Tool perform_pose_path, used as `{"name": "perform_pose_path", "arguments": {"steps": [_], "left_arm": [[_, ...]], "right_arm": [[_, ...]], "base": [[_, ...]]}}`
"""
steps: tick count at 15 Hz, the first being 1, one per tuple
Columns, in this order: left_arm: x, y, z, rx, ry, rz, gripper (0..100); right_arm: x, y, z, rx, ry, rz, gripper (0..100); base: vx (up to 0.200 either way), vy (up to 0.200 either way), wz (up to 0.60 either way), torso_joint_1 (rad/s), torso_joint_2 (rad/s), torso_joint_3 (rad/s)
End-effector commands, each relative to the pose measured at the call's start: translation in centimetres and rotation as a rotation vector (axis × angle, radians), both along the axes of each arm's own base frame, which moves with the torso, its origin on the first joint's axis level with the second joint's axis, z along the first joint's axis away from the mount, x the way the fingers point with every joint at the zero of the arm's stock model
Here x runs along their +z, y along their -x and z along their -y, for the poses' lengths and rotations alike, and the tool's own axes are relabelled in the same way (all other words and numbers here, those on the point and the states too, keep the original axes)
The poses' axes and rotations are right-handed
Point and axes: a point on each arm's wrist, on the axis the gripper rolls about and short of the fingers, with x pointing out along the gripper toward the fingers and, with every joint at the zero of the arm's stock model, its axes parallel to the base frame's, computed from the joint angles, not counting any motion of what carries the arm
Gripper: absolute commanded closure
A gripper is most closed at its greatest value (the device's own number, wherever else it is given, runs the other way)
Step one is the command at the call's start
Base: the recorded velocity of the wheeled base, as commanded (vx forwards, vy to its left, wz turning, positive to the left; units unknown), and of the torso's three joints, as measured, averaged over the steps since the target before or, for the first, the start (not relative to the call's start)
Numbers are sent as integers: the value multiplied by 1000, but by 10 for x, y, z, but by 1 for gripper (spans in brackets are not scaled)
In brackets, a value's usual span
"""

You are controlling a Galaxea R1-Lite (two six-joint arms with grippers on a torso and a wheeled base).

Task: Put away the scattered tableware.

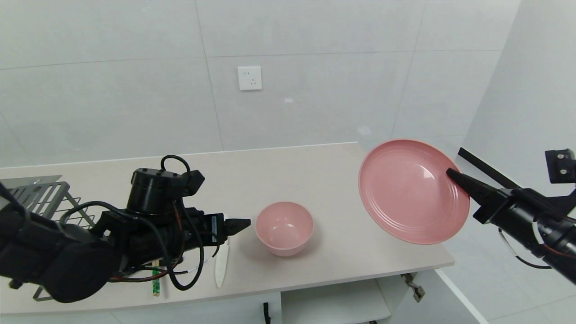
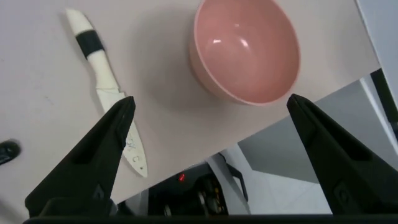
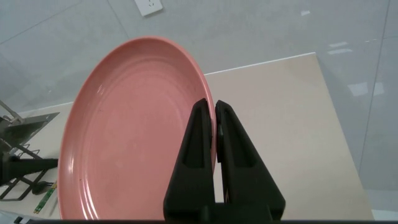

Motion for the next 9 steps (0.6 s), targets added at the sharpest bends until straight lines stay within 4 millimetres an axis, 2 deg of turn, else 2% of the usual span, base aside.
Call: {"name": "perform_pose_path", "arguments": {"steps": [1, 3, 7, 9], "left_arm": [[-21, -10, 13, -29, -26, -55, 0], [-27, -20, 20, -32, -15, -26, 0], [-55, -36, 38, -56, -10, -15, 0], [-63, -46, 48, -68, -10, -15, 0]], "right_arm": [[0, 0, 1, -3, 0, -1, 100], [0, 0, 0, -1, 0, -1, 100], [0, 0, 0, -1, 0, -1, 100], [0, 0, 0, -1, 0, -1, 100]], "base": [[0, 0, 0, 0, 0, 0], [0, 0, 0, 0, 0, 0], [0, 0, 0, 0, 0, 0], [0, 0, 0, 0, 0, 0]]}}
